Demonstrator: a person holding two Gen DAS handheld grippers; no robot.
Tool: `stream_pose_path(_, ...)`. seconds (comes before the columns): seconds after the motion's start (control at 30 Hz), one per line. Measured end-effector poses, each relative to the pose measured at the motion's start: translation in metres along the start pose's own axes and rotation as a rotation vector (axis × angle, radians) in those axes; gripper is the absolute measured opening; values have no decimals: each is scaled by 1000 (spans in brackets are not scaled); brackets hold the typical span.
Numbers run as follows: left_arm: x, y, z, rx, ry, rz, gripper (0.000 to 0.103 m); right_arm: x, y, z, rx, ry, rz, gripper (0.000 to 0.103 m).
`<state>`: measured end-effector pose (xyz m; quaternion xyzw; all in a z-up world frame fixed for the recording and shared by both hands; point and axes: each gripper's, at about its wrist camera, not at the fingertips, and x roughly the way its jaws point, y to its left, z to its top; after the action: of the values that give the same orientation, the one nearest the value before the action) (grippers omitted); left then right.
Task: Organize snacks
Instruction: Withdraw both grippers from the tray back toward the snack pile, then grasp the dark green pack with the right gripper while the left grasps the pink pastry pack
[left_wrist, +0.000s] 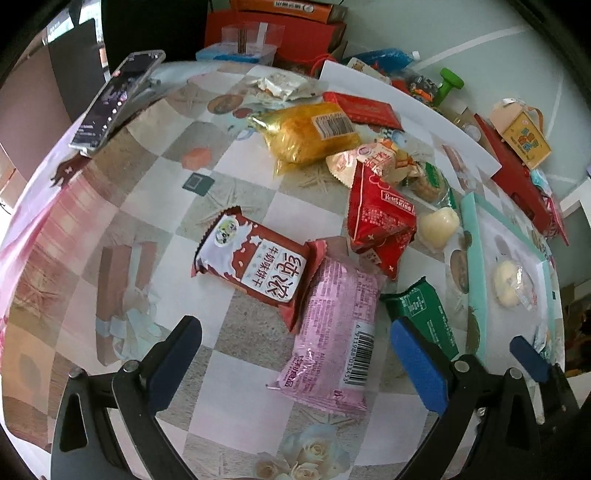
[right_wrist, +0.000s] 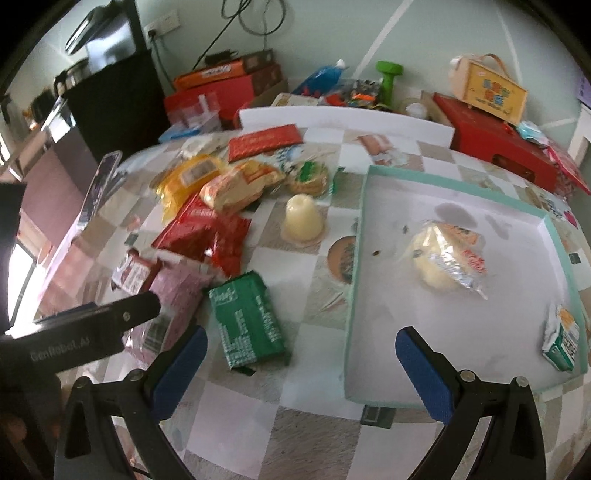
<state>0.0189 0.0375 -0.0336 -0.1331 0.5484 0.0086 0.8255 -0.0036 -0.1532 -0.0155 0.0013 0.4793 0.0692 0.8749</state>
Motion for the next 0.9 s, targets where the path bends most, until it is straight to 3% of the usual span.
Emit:
stream_pose_path(0.2, 11, -2, 2, 9, 41, -7, 102, 5, 19, -3, -82, 7, -9, 102)
stream_pose_path(0.5, 28, -15, 5, 37, 82, -27, 102, 21, 30, -4, -109, 48, 28, 75)
stream_pose_path(0.9, 46, -22, 11, 40, 94, -6, 98, 48, 35, -8, -114, 121, 36, 74)
